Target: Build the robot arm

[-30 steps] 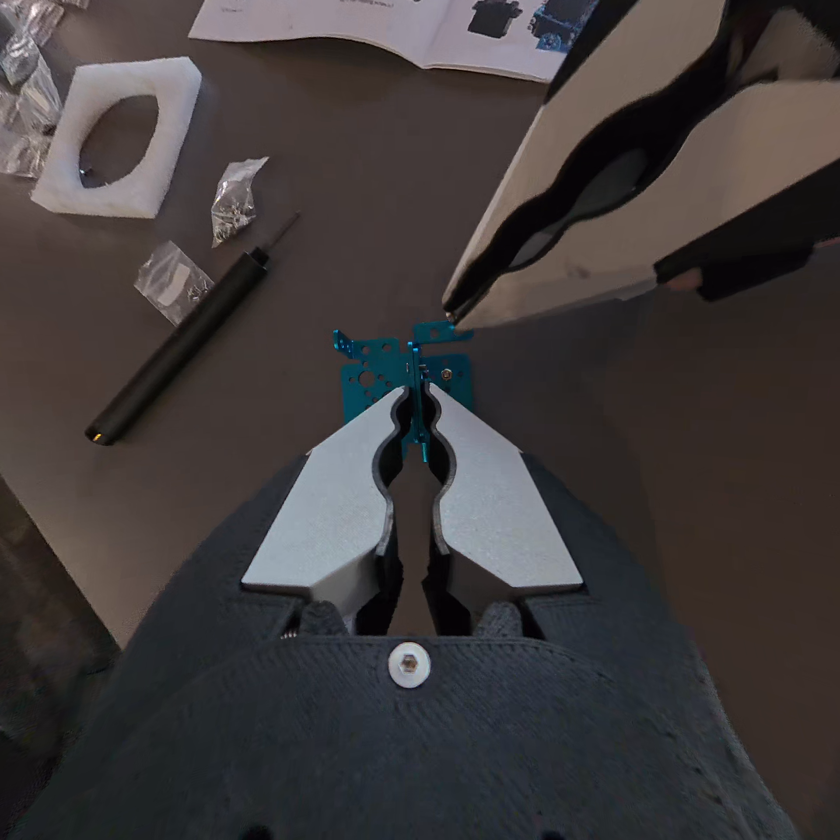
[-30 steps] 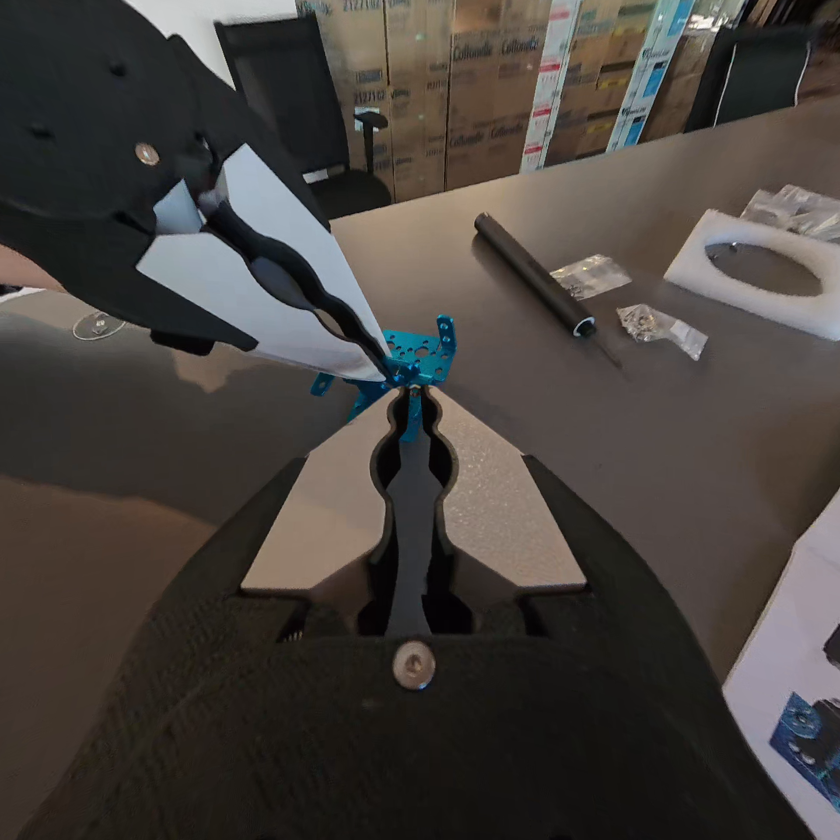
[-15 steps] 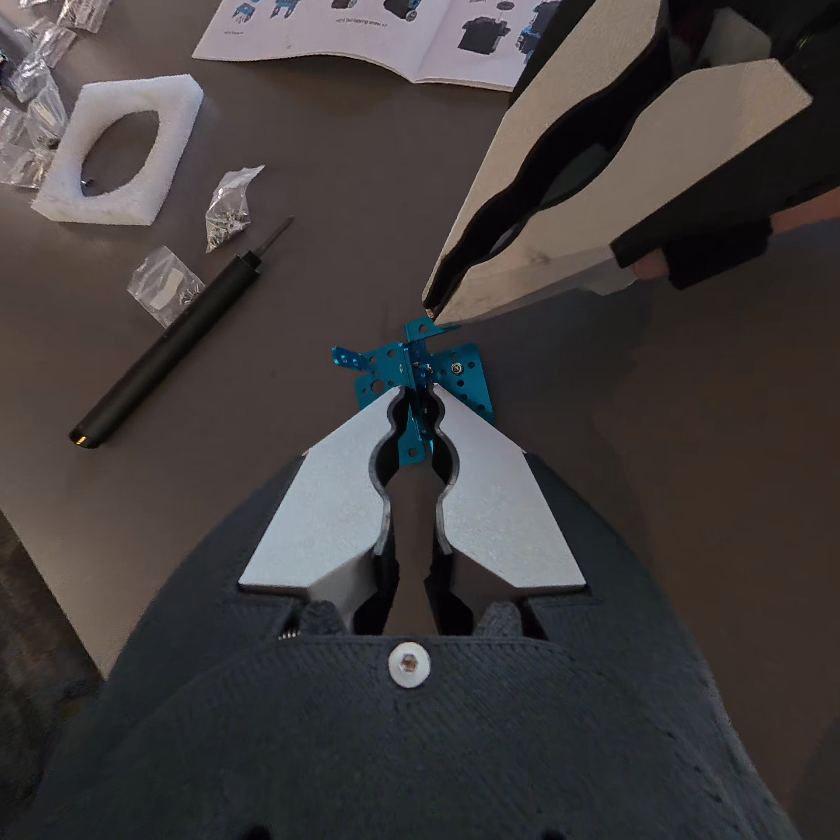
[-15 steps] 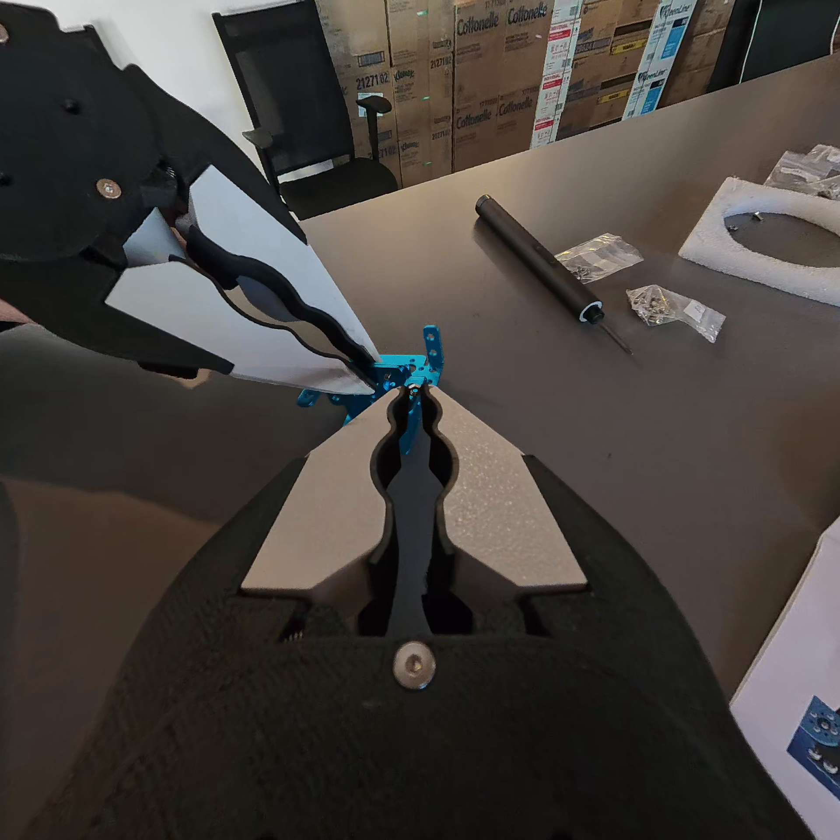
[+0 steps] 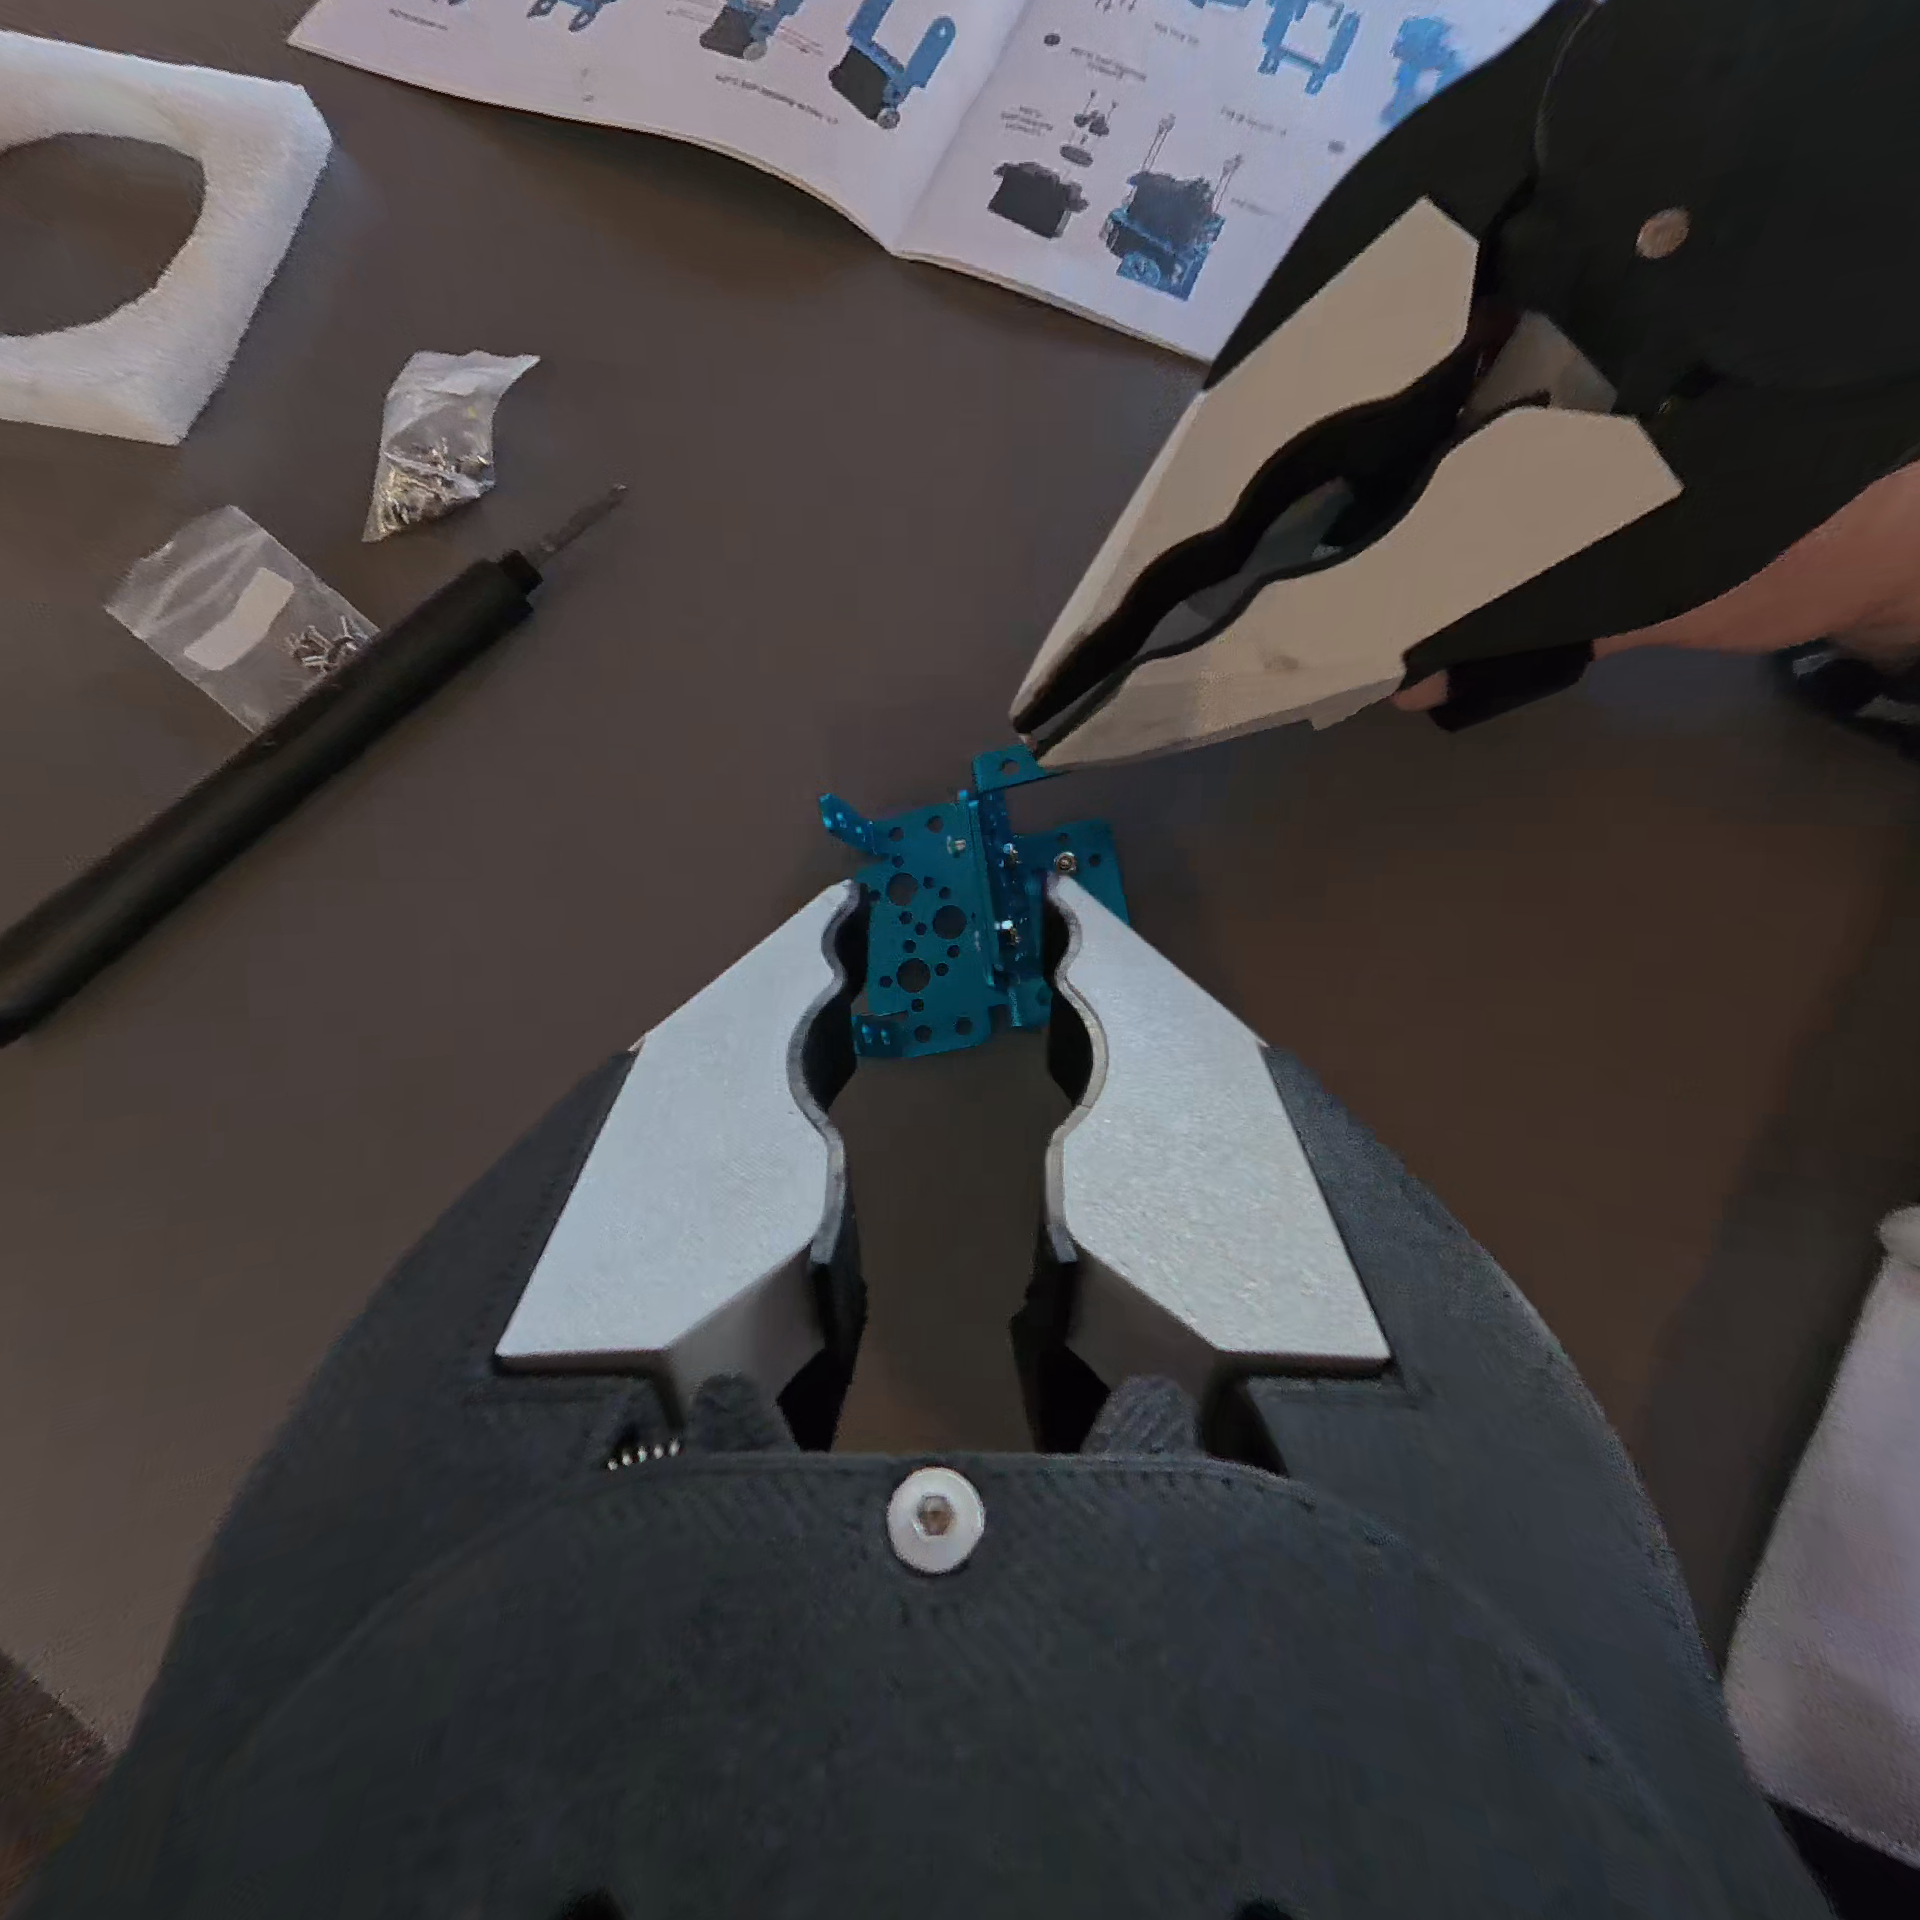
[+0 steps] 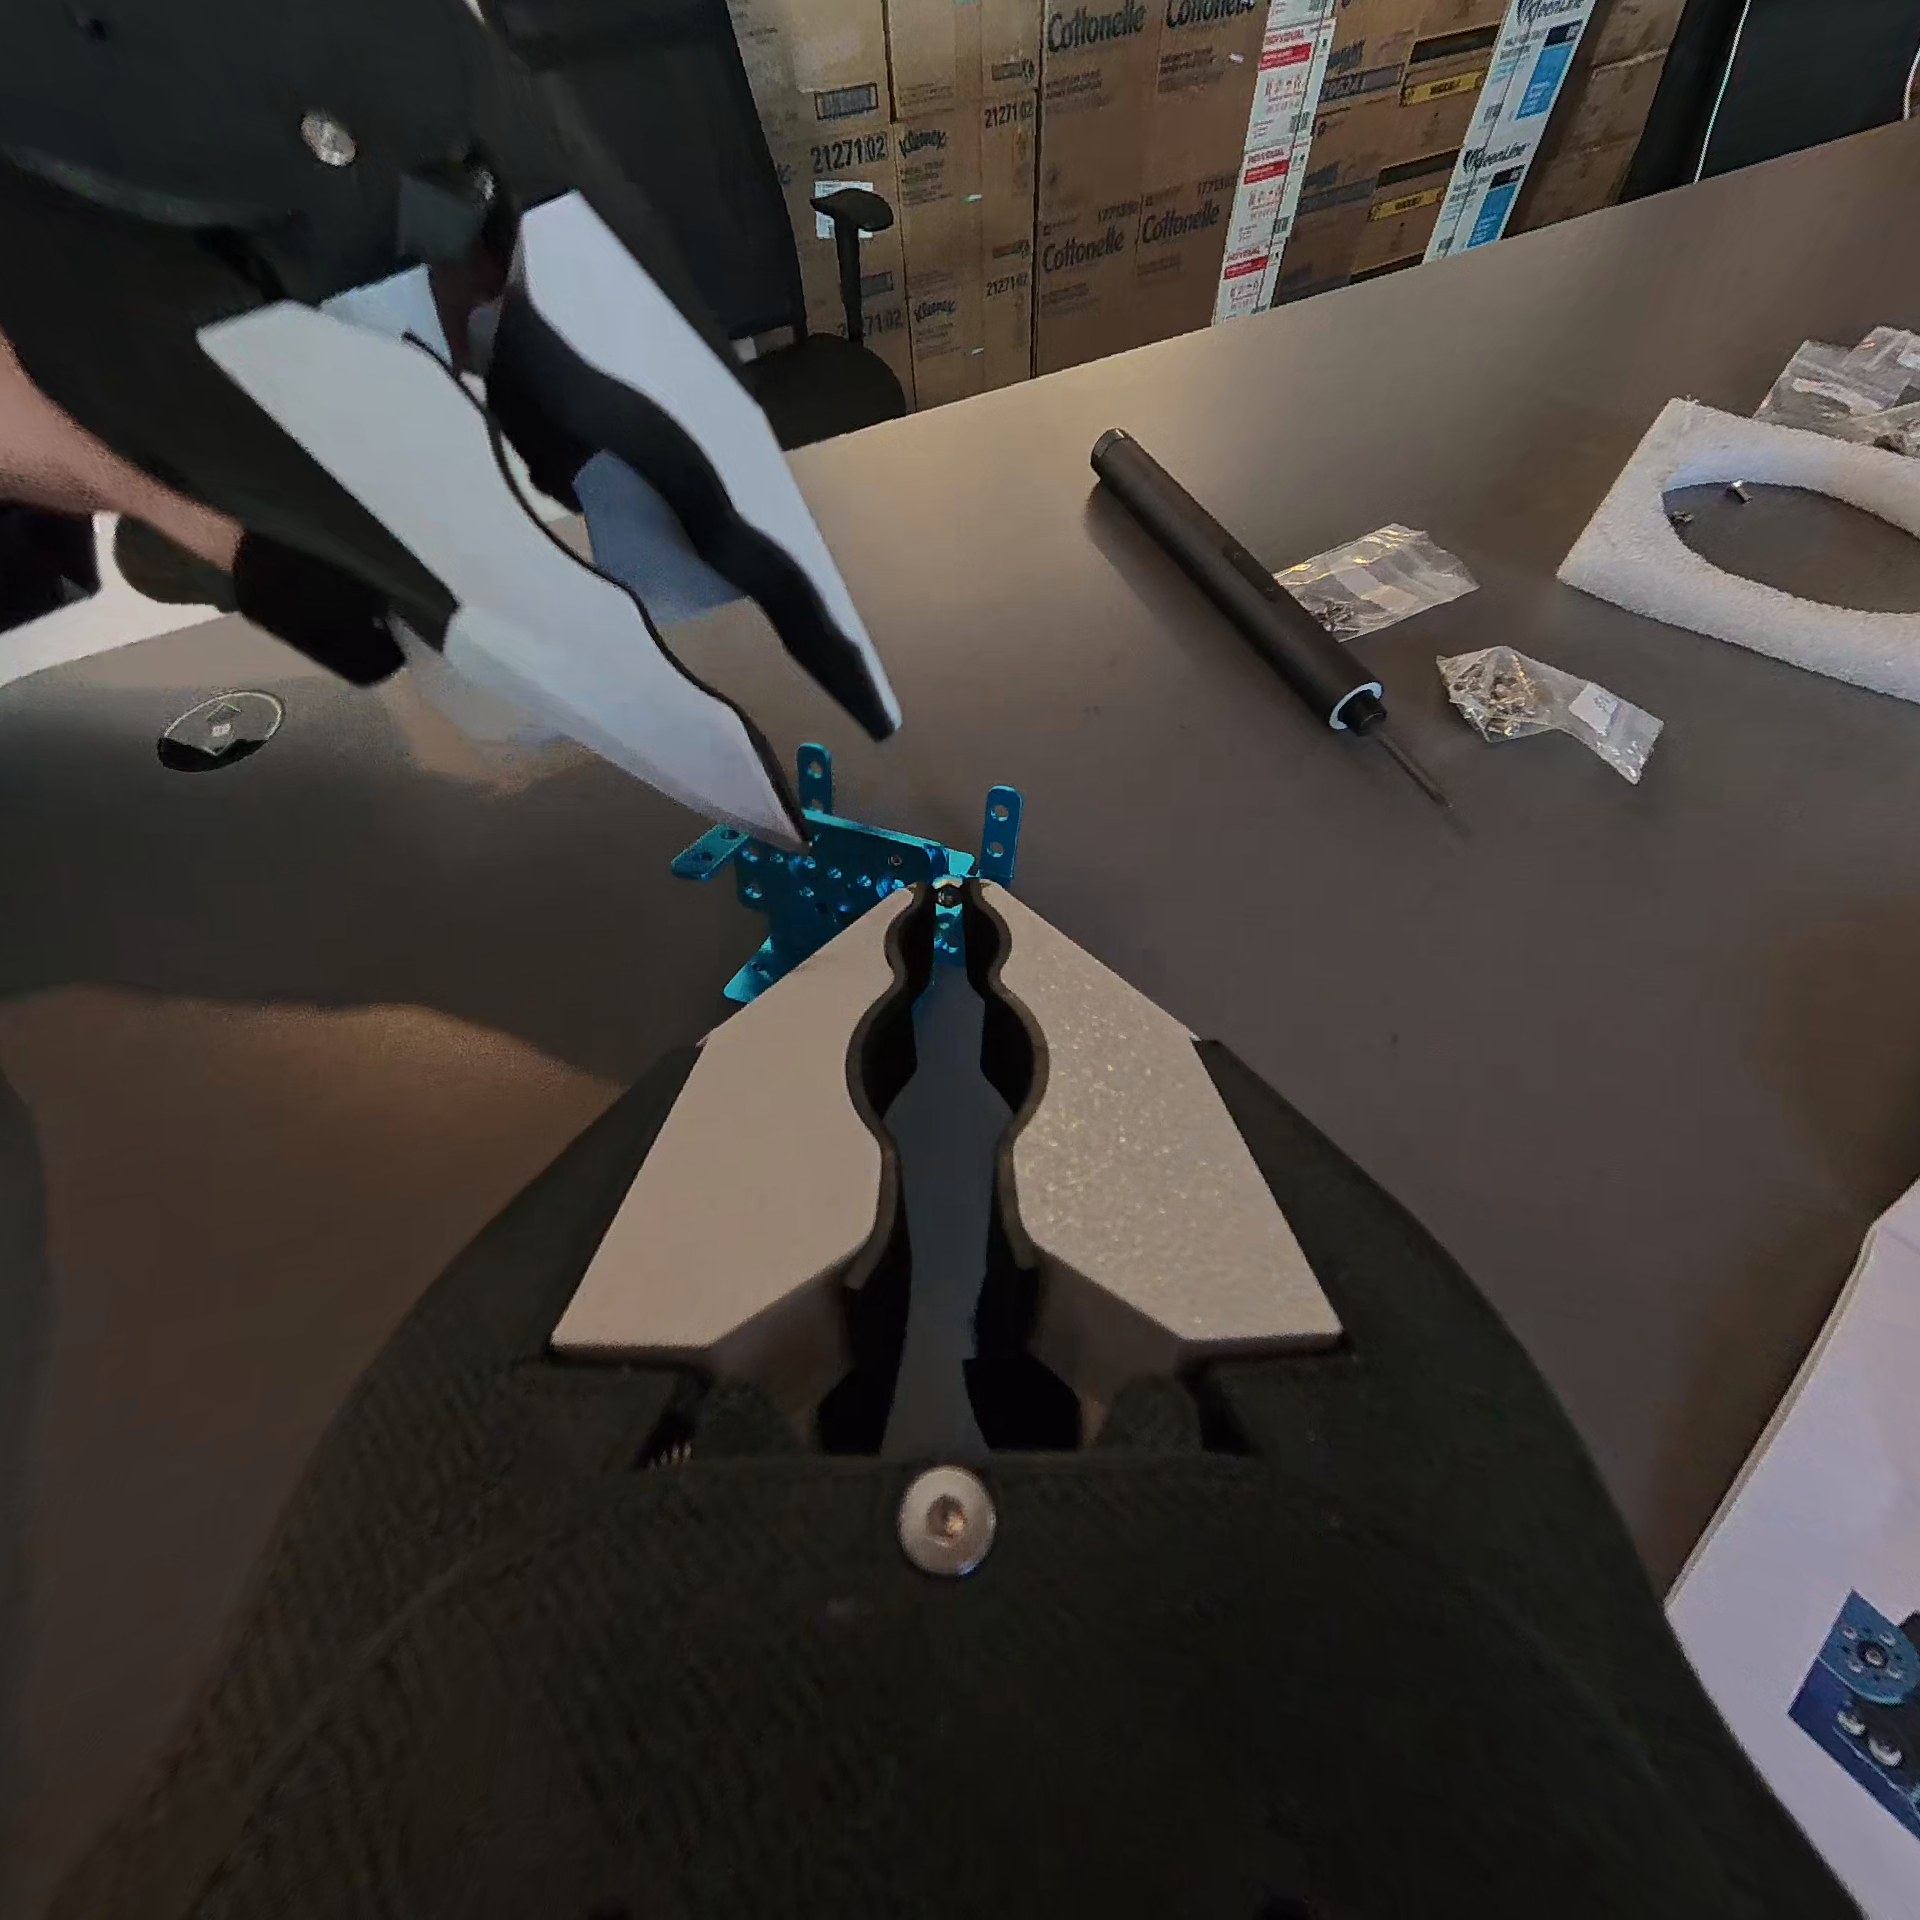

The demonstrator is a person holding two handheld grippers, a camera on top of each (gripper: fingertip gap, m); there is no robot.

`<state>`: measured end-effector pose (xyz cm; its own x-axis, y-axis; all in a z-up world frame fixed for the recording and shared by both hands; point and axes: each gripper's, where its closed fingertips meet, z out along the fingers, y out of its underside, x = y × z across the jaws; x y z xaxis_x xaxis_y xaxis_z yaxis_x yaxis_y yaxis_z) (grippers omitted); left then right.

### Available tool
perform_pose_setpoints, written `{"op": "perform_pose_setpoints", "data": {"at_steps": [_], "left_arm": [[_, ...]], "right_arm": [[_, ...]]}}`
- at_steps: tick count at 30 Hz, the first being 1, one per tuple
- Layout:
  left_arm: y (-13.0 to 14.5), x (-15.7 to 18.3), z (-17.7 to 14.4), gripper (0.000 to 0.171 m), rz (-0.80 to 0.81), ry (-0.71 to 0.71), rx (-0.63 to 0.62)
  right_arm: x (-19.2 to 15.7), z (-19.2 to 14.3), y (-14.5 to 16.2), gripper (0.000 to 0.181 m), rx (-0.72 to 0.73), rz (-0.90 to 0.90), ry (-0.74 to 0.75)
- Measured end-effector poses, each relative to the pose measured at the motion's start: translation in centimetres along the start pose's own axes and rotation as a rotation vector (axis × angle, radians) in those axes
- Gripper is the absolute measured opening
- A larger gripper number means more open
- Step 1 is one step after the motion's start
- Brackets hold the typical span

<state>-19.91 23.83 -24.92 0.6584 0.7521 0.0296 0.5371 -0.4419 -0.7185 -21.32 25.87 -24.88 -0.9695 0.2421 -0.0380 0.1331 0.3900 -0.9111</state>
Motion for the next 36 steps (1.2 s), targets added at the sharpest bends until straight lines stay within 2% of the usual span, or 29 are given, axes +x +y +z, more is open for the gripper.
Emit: {"op": "perform_pose_setpoints", "data": {"at_steps": [4, 7, 9, 11, 17, 24, 25, 26, 31, 34, 36], "left_arm": [[-0.5, 0.3, -0.3, 0.042, -0.073, 0.204, -0.032], [-0.1, 0.5, 0.4, 0.05, -0.118, 0.344, -0.101], [-0.1, 0.8, 0.7, 0.049, -0.133, 0.402, -0.126], [-0.3, 0.5, 1.0, 0.042, -0.113, 0.388, -0.121], [0.2, 1.2, 1.3, 0.036, -0.068, 0.413, -0.165], [0.2, 1.2, 1.9, 0.007, -0.024, 0.379, -0.125], [0.3, 1.5, 1.9, 0.008, -0.017, 0.389, -0.123], [0.5, 2.1, 1.7, 0.028, -0.006, 0.428, -0.126], [1.0, 2.6, 1.9, 0.019, -0.021, 0.446, -0.14], [0.8, 2.6, 2.0, 0.007, -0.033, 0.448, -0.115], [0.6, 2.6, 1.9, 0.006, -0.026, 0.446, -0.092]], "right_arm": [[0.0, 0.0, 0.0, 0.005, 0.0, -0.001, 0.001], [0.0, 0.0, 0.0, 0.005, -0.001, -0.018, 0.008], [0.0, 0.0, 0.0, 0.005, -0.001, -0.023, 0.011], [0.0, 0.0, 0.0, 0.005, -0.001, -0.017, 0.008], [0.0, 0.0, 0.0, 0.005, -0.001, -0.018, 0.008], [0.1, 0.1, 0.0, 0.005, -0.007, -0.016, 0.008], [0.0, 0.1, 0.1, 0.005, -0.011, -0.019, 0.006], [0.0, 0.2, 0.1, 0.004, -0.013, -0.024, 0.005], [-0.3, 0.2, 0.1, 0.005, -0.014, -0.044, -0.001], [-0.3, 0.1, 0.1, 0.005, -0.012, -0.047, -0.003], [-0.3, 0.1, 0.2, 0.005, -0.016, -0.046, 0.0]]}}
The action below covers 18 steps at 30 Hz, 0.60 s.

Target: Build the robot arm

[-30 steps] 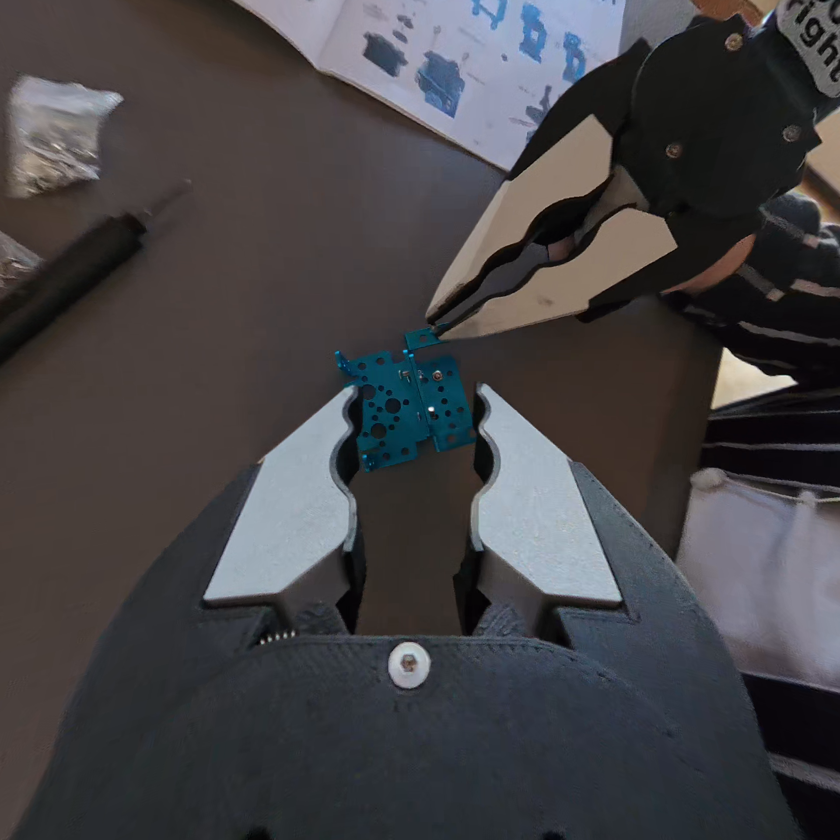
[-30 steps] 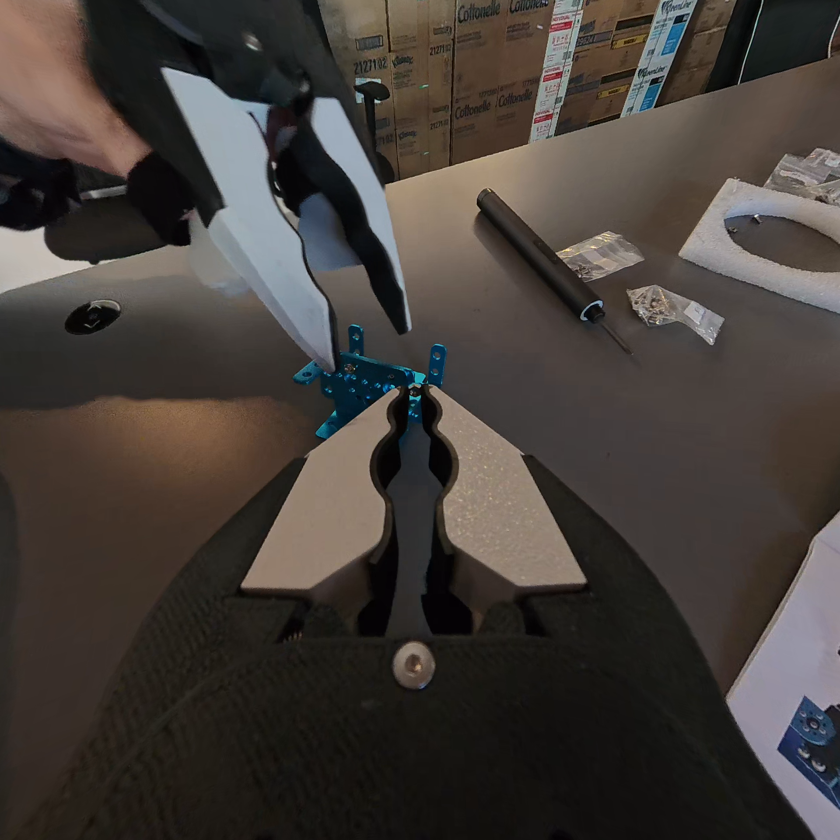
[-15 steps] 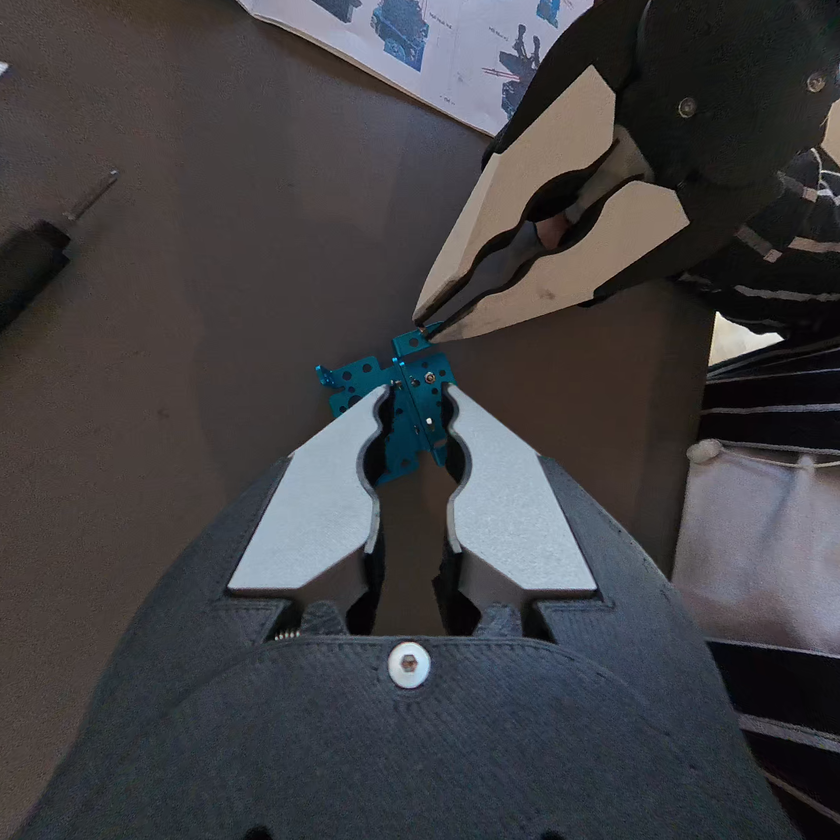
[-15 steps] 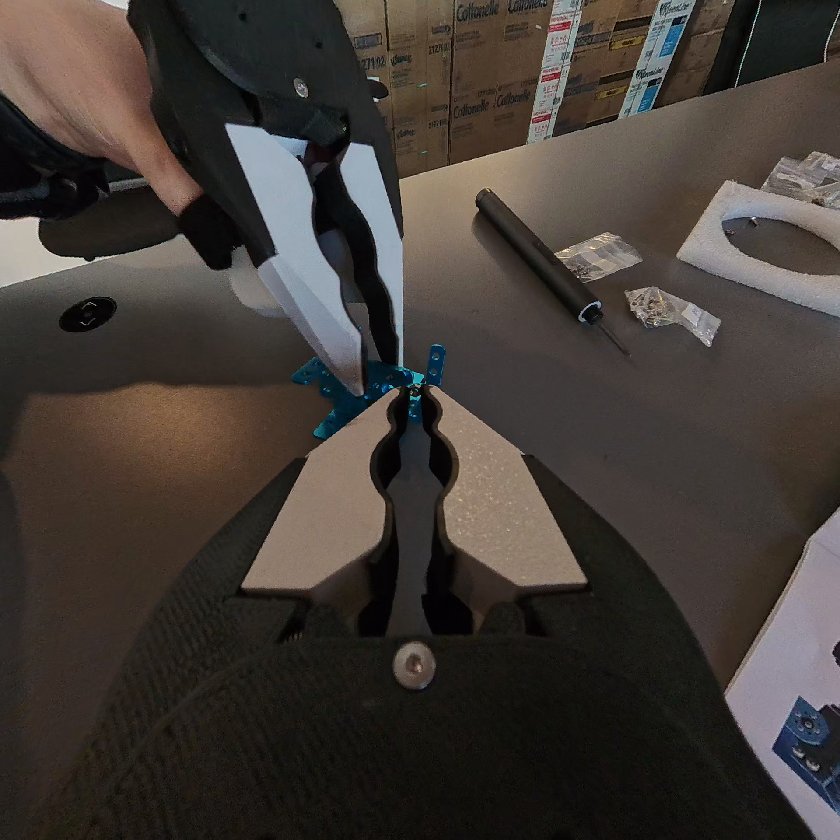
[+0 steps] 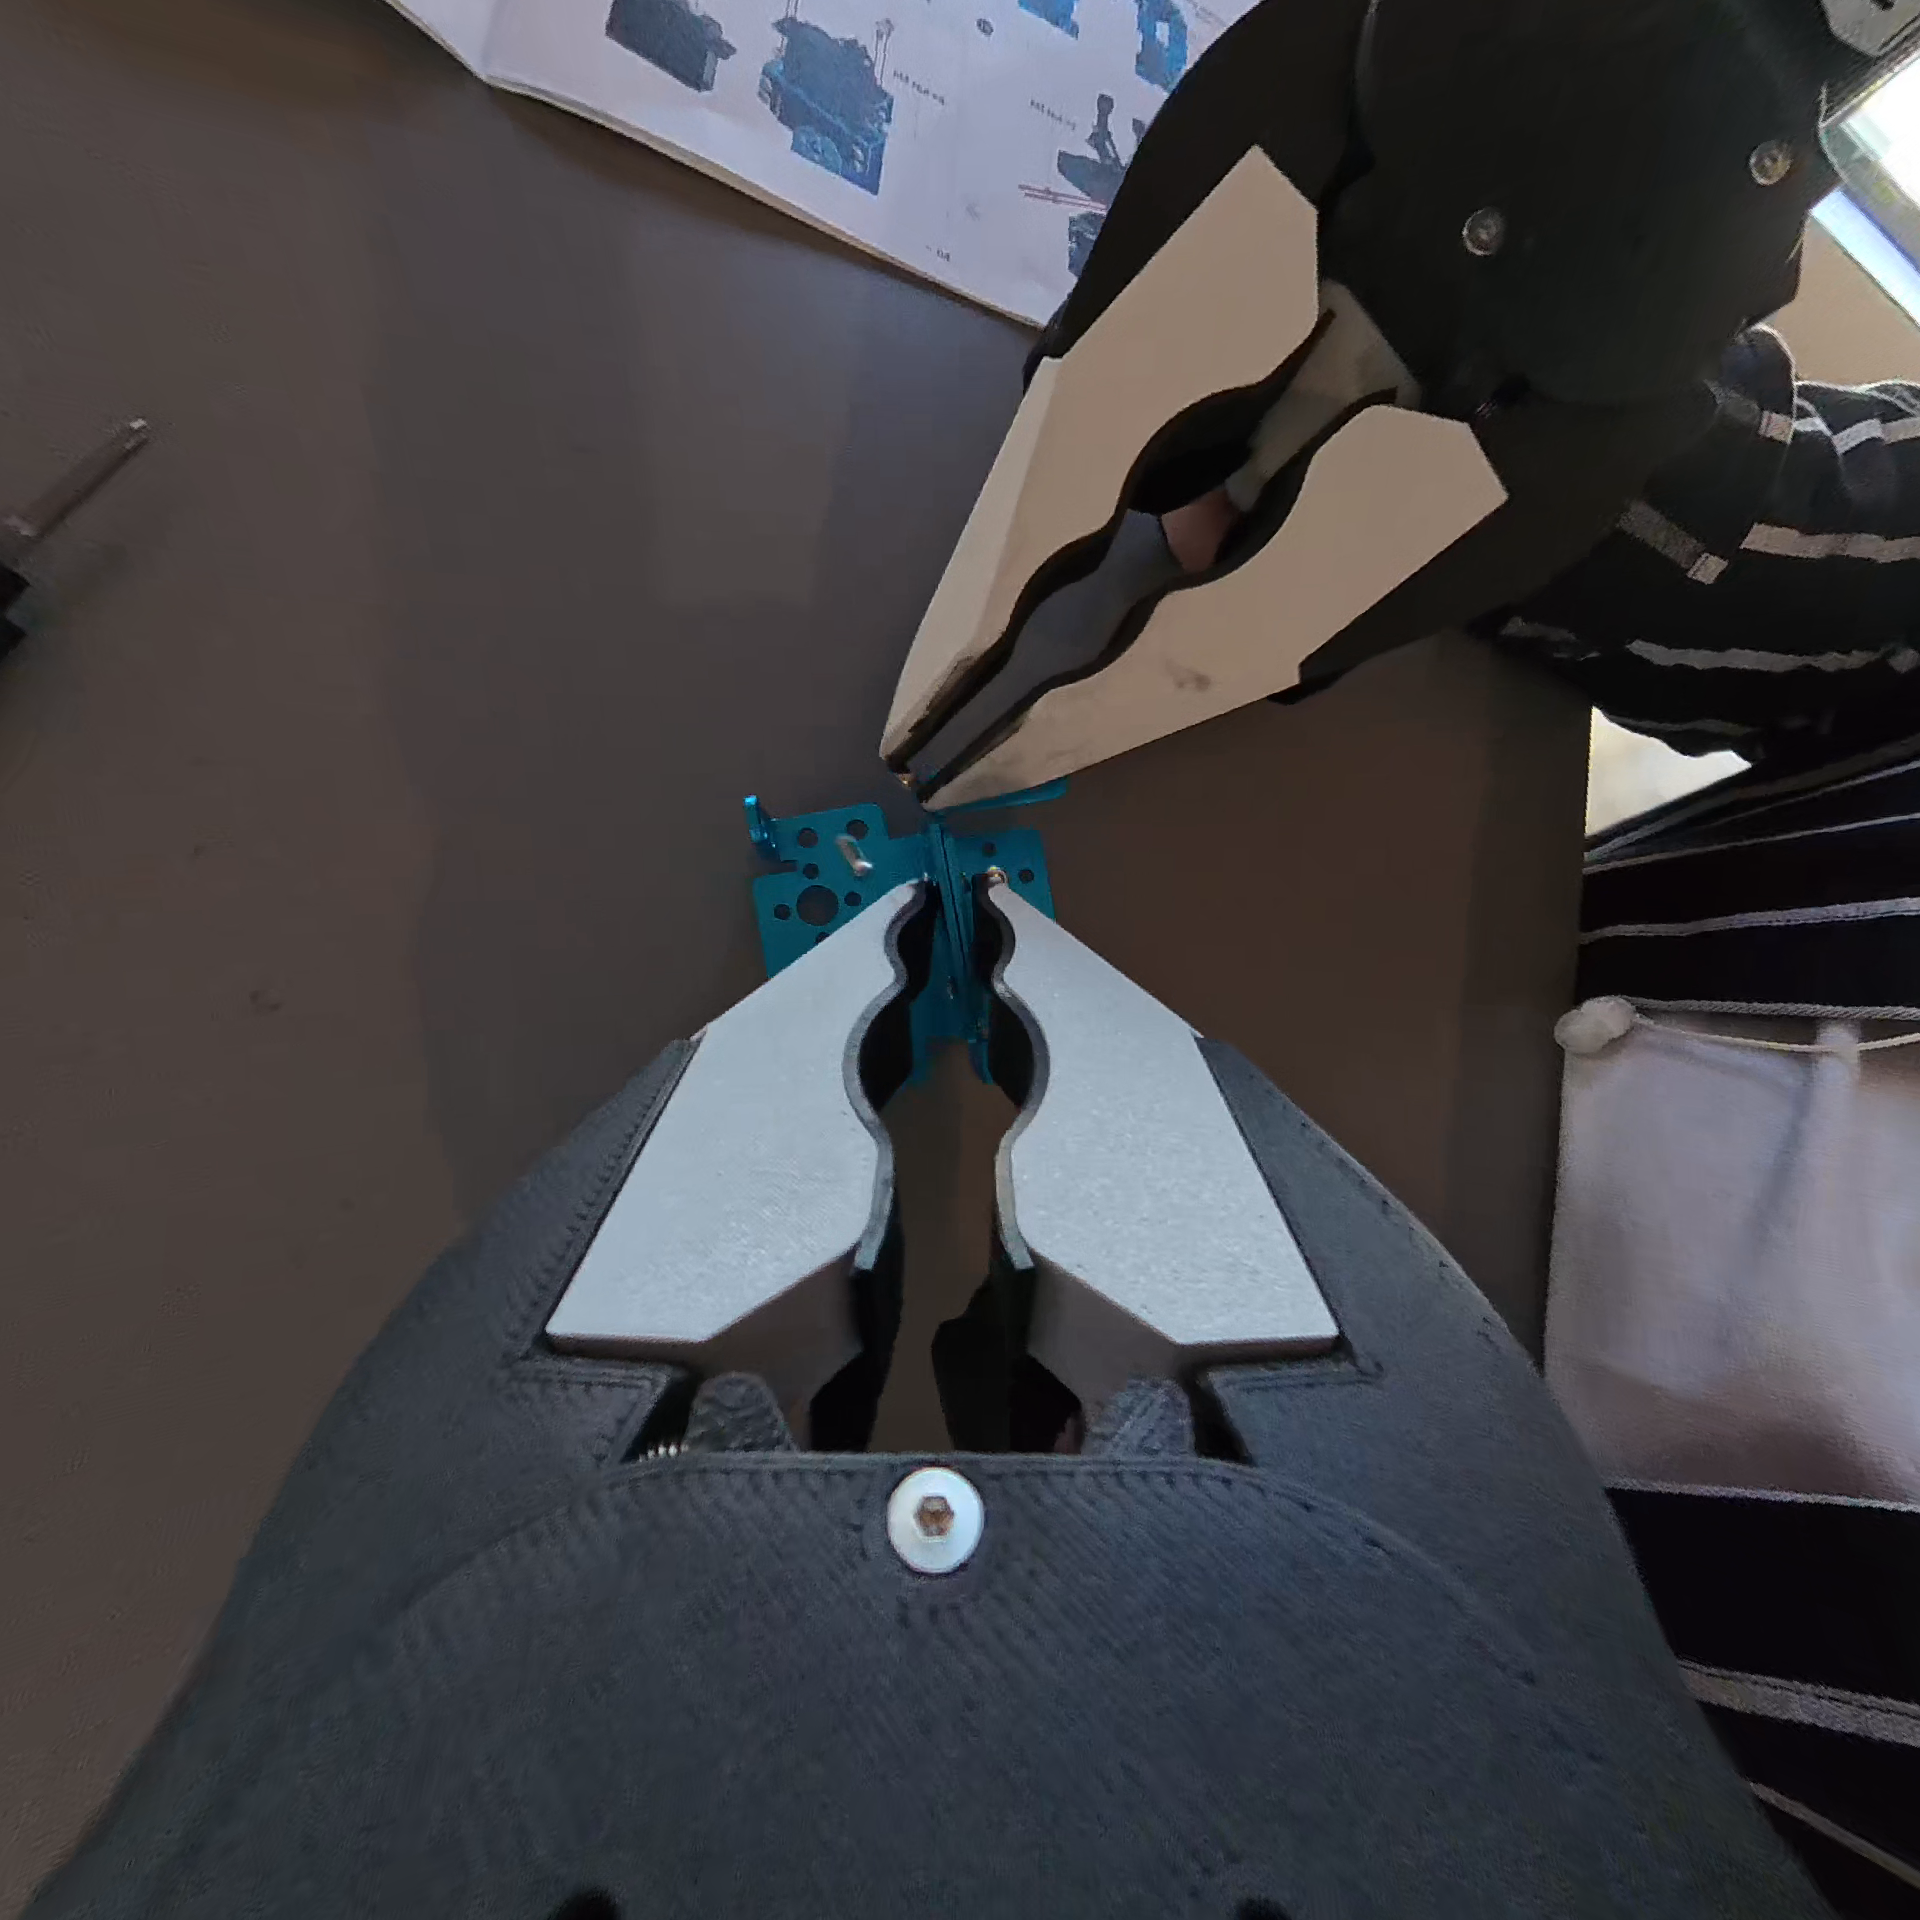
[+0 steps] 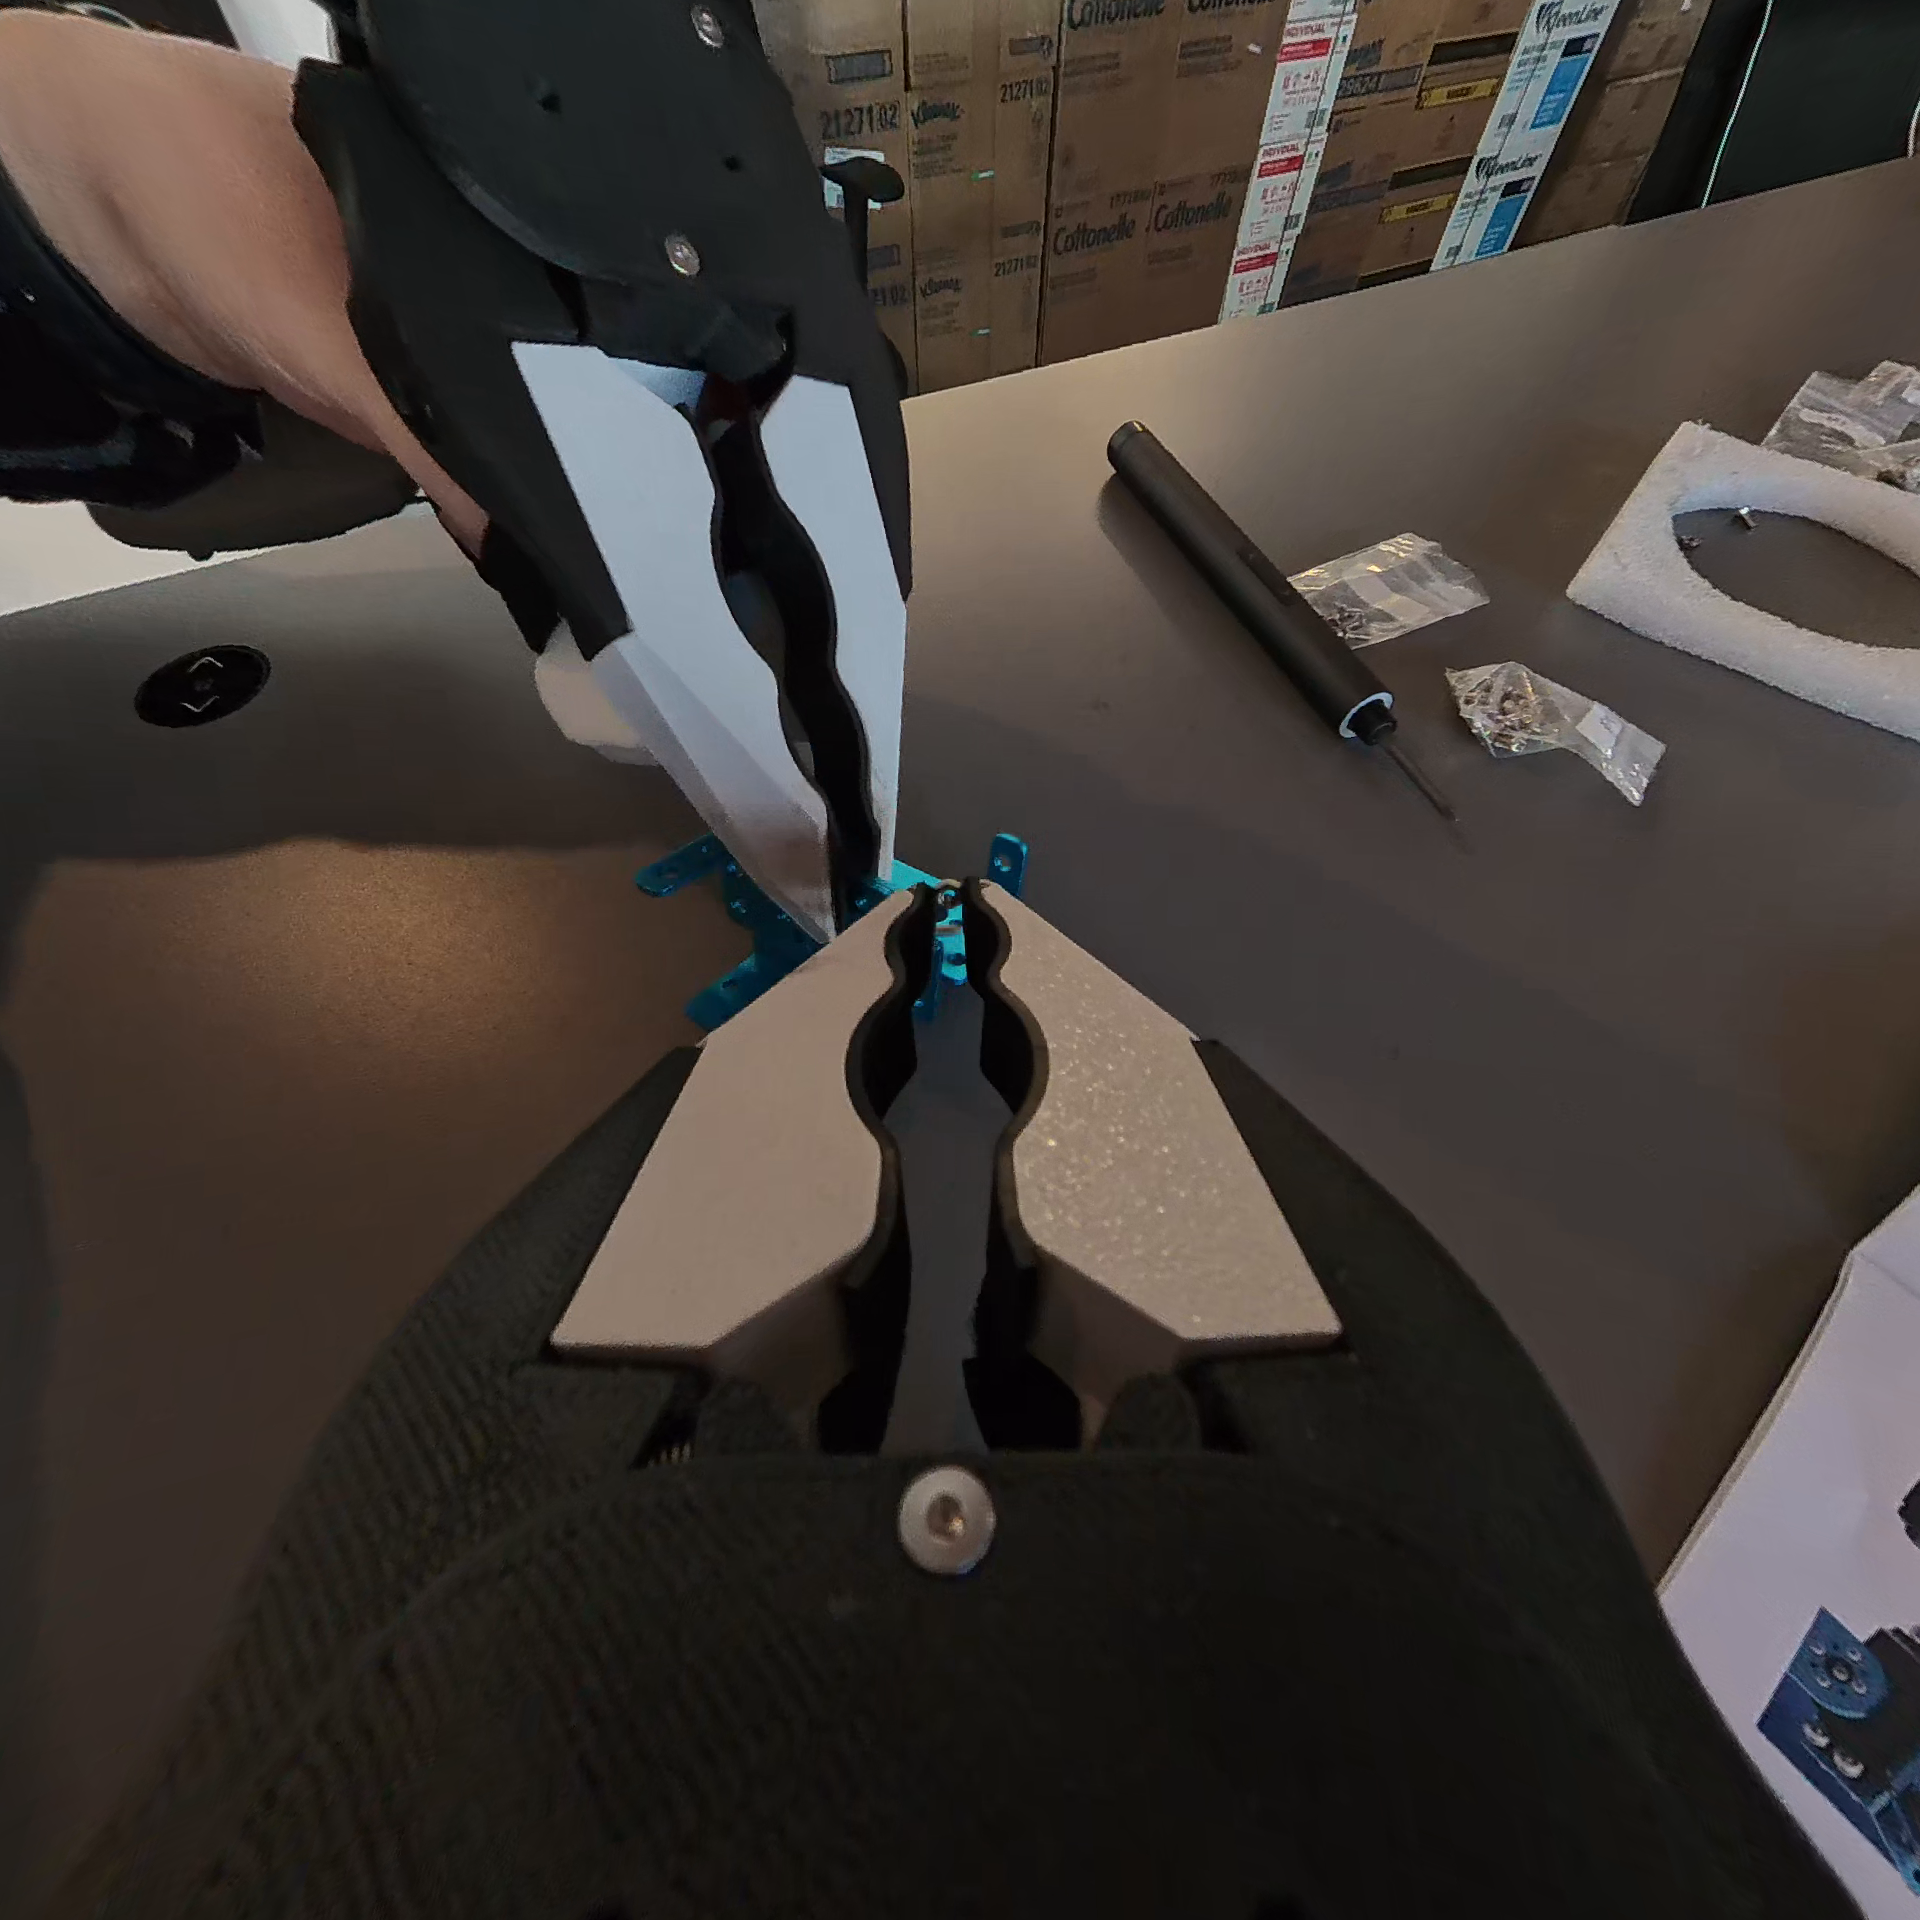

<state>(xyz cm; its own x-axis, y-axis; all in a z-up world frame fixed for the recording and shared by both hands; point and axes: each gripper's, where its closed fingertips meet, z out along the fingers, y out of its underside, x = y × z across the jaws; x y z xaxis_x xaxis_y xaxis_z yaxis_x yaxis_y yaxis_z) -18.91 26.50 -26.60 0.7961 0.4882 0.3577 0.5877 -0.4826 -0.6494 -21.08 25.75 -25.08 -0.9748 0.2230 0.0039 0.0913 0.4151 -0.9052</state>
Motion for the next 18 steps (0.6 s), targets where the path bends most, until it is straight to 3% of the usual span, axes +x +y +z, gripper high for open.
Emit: {"op": "perform_pose_setpoints", "data": {"at_steps": [10, 15, 18], "left_arm": [[0.0, 0.2, -1.4, 0.018, -0.01, 0.004, 0.034], [0.4, -4.1, -4.5, 0.022, 0.045, -0.233, 0.02], [0.6, -5.5, -4.3, 0.02, 0.065, -0.249, 0.024]], "right_arm": [[0.4, -1.1, -0.4, 0.005, 0.046, -0.019, 0.013], [1.8, -1.7, 0.2, 0.004, 0.036, 0.027, 0.037], [2.4, -1.6, 1.3, 0.005, -0.029, 0.044, 0.039]]}}
